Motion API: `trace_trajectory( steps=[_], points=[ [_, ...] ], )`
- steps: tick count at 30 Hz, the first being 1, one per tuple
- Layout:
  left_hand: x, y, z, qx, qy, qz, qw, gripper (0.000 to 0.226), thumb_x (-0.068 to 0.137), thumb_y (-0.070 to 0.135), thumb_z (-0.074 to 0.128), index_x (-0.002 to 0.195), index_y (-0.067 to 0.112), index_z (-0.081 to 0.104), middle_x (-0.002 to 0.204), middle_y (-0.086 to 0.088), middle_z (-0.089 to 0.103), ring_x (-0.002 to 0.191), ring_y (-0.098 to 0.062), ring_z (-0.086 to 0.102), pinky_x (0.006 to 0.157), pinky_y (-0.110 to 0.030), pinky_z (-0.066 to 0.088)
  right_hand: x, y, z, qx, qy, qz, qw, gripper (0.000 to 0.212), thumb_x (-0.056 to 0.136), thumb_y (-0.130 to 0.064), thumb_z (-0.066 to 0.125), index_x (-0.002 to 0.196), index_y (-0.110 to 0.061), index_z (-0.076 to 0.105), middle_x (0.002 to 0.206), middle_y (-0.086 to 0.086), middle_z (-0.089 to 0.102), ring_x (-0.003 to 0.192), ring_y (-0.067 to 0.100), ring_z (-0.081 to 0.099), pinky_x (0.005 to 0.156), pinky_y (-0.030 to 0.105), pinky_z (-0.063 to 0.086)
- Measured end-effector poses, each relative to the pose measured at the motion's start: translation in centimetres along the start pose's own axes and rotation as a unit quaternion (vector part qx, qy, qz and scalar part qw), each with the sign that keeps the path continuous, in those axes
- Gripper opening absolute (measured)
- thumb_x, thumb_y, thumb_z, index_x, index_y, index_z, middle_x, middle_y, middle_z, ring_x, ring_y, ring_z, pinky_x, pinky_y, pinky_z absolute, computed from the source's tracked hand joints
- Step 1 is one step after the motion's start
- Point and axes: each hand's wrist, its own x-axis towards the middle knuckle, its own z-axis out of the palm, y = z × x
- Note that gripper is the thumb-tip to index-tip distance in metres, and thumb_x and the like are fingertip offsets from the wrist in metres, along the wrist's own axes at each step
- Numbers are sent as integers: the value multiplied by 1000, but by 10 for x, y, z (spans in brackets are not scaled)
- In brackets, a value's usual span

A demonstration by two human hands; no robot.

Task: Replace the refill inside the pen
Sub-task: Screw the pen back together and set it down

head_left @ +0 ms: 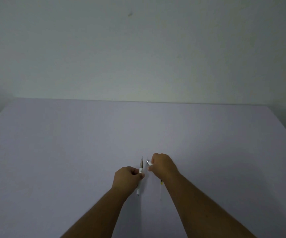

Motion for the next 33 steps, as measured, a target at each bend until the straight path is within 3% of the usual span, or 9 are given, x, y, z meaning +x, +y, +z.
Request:
trace_trajectory(
  steps=[4,7,10,13,17,19,22,27,33],
  points=[
    [2,-3,-2,14,0,0,1000,15,83,22,69,68,20,66,85,-14,73,74,-21,62,86,-44,58,0,1,10,-21,14,-6,1000,25,88,-23,57,107,-7,61,113,14,65,106,31,60,83,36,49],
    [2,-5,-2,15,-10,-1,1000,8,83,22,69,79,16,70,78,-5,69,75,-20,63,86,-41,58,0,-2,0,113,42,17,993,30,90,-27,58,106,-4,66,106,15,69,100,31,63,85,36,49],
    [-1,-3,0,25,-14,-1,1000,17,83,23,70,92,9,73,89,-10,72,88,-26,68,88,-41,57,1,-10,-18,367,47,66,927,22,86,-24,65,102,-8,68,92,10,69,82,22,62,83,36,51],
    [-6,0,2,26,-20,-1,999,19,83,23,70,95,9,73,94,-12,72,92,-27,67,89,-41,57,-1,-16,-33,496,17,97,863,18,84,-22,69,96,-8,67,76,4,64,65,13,55,67,27,51],
    [-12,4,5,30,-20,9,999,14,83,23,70,91,11,73,92,-11,72,91,-27,67,90,-41,57,-14,-19,-43,496,-29,82,864,8,81,-15,72,79,-11,65,72,5,65,60,11,55,58,21,48],
    [-16,6,6,28,-20,18,999,6,84,22,69,81,17,69,85,-8,69,83,-25,65,89,-41,57,-21,-18,-42,480,-44,75,873,9,80,-14,73,76,-12,65,72,4,66,61,11,57,59,20,49],
    [-20,6,5,26,-18,30,999,15,84,22,68,71,16,64,73,-5,64,70,-20,59,84,-41,57,-30,-15,-39,479,-78,73,871,13,79,-12,74,71,-11,64,70,6,65,57,11,55,57,20,49],
    [-24,5,4,8,-23,32,999,21,86,21,67,65,18,62,64,0,60,61,-16,56,79,-36,56,-41,-11,-33,516,-115,81,845,12,79,-9,74,71,-7,66,68,9,64,55,12,52,52,19,48],
    [-27,-1,9,-19,-40,27,999,17,86,19,67,69,16,65,68,-3,63,64,-18,59,81,-38,58,-46,-8,-32,496,-124,84,856,12,79,-9,75,72,-4,66,64,7,60,53,12,50,51,18,49]
  ],
)
